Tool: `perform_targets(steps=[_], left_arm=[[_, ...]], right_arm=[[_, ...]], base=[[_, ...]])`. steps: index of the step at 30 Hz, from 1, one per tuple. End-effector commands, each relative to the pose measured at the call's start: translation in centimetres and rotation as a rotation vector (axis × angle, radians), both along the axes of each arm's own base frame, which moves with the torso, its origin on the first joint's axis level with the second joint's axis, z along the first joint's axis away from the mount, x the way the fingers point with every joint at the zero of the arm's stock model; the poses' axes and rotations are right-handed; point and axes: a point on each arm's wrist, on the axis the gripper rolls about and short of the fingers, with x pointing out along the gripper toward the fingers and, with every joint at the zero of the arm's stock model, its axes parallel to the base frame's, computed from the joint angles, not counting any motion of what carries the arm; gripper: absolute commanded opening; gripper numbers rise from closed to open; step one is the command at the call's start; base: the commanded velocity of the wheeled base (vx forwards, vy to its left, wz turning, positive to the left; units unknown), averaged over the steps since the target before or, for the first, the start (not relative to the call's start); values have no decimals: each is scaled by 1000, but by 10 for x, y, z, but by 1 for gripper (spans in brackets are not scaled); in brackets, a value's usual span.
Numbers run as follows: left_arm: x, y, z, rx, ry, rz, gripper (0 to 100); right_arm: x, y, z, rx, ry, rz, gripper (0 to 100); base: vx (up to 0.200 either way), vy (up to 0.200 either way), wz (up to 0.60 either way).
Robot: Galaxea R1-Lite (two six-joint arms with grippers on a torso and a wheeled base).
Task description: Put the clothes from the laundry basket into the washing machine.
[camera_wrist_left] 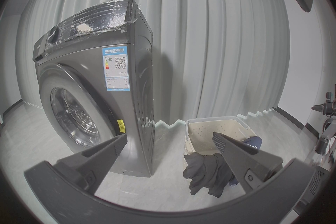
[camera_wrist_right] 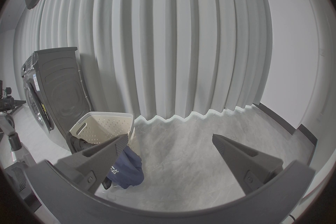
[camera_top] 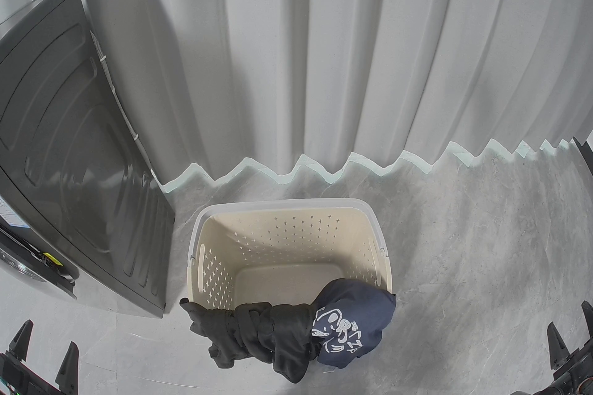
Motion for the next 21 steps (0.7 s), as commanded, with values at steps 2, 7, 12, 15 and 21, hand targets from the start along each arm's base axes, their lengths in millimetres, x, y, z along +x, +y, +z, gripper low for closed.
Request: perform_targets(steps=[2, 7, 12, 15, 21], left_arm=[[0, 0, -5, 0, 6, 0, 100], [0, 0, -5, -3, 6, 0, 100], [0, 0, -5, -3, 6, 0, 100], [0, 0, -5, -3, 6, 0, 100], [0, 0, -5, -3, 6, 0, 100]], right_arm=[[0, 0, -2, 0, 0, 1, 100], [0, 0, -2, 0, 0, 1, 100], [0, 0, -2, 0, 0, 1, 100], [0, 0, -2, 0, 0, 1, 100], [0, 0, -2, 0, 0, 1, 100]], base=[[100, 0, 0], [0, 0, 0], [80, 0, 0], [200, 0, 0], [33, 0, 0]])
